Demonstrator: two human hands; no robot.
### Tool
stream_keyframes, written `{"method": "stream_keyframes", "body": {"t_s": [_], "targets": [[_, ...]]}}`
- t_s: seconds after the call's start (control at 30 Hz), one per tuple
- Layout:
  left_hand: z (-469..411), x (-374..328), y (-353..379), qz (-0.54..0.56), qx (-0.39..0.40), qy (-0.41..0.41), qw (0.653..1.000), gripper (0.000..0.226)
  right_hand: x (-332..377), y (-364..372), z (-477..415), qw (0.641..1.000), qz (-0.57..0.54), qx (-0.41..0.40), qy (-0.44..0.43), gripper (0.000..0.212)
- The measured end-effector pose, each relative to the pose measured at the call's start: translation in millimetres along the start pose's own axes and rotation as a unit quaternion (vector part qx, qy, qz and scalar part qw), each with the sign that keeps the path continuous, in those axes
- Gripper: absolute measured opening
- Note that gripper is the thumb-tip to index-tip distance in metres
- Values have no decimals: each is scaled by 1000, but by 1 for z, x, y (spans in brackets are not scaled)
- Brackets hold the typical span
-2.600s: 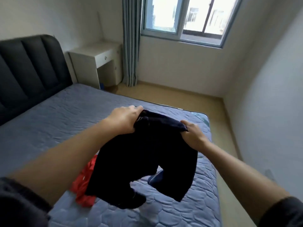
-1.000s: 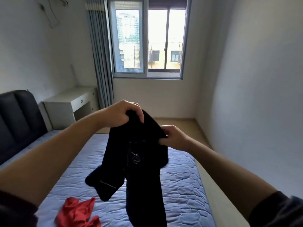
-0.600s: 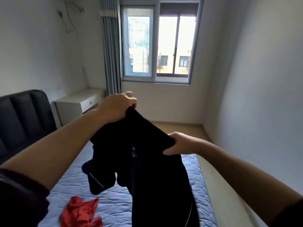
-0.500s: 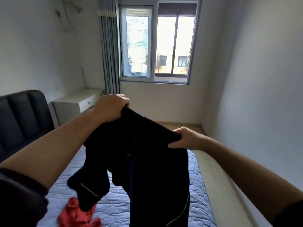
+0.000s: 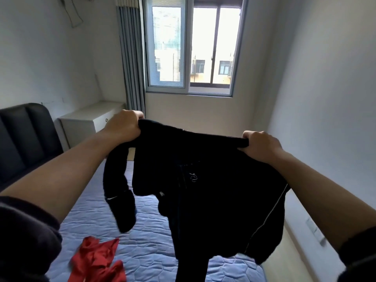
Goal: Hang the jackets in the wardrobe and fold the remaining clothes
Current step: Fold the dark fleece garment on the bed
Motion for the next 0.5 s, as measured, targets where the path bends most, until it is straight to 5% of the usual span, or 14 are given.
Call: {"method": "stream_keyframes", "body": {"t_s": [0.07,0.2,0.33,0.43,0.5], "targets": [[0,-25,-7,47,-8,33,998,10,8,13,3,997,-17,72,-6,28],[4,-104,-8,35,-6,107,994,14,86,34,16,948,-304,65,-68,32],[22,-129,15,-15,77,78,994,13,114,66,23,965,-251,64,-33,10],[43,-106,41,-52,189,59,979,16,87,66,20,959,-277,49,24,16],[72,-97,76,70,345,38,935,20,83,57,18,913,-404,28,52,33]]}}
Point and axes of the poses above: each hand's wrist, its own z-axis away from the middle knuckle, its own y-axis out of the palm, x = y × z, the point moved 8 cm from there along -z, towards the middle knuckle, and after that the axes turned 5 degrees about -y, right-handed, at the moved point
